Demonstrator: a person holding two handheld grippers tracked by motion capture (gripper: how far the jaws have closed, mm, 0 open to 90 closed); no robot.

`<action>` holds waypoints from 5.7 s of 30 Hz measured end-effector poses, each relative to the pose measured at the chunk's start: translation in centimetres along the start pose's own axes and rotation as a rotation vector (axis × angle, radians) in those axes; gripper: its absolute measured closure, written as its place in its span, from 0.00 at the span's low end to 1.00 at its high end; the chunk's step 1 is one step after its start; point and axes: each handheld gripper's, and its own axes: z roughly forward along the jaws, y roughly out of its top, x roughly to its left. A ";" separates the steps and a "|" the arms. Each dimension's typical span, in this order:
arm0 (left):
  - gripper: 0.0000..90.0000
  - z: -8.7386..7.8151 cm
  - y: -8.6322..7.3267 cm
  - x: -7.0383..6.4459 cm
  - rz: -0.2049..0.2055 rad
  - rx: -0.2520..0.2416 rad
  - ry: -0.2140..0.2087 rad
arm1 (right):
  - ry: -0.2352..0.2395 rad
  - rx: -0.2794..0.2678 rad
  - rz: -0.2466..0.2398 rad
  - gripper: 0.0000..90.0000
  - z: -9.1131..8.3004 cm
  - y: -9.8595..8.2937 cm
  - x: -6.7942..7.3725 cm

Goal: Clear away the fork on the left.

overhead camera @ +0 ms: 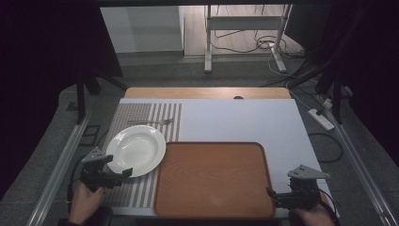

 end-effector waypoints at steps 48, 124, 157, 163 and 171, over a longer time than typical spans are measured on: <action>0.00 5.5 6.0 8.6 -0.088 0.008 0.054 | -0.002 0.017 -0.006 0.00 0.2 0.0 0.1; 0.99 13.4 11.2 15.1 -0.032 0.403 0.000 | 0.009 0.025 -0.008 0.00 0.2 0.0 0.0; 0.00 18.9 16.4 9.4 0.180 0.407 0.021 | 0.013 0.026 -0.010 0.00 0.2 0.0 0.0; 0.22 20.2 16.1 9.0 0.230 0.466 0.016 | 0.015 0.025 -0.010 0.00 0.2 0.0 0.0; 0.70 19.1 15.7 9.5 0.282 0.429 -0.030 | 0.016 0.026 -0.012 0.00 0.2 0.0 0.0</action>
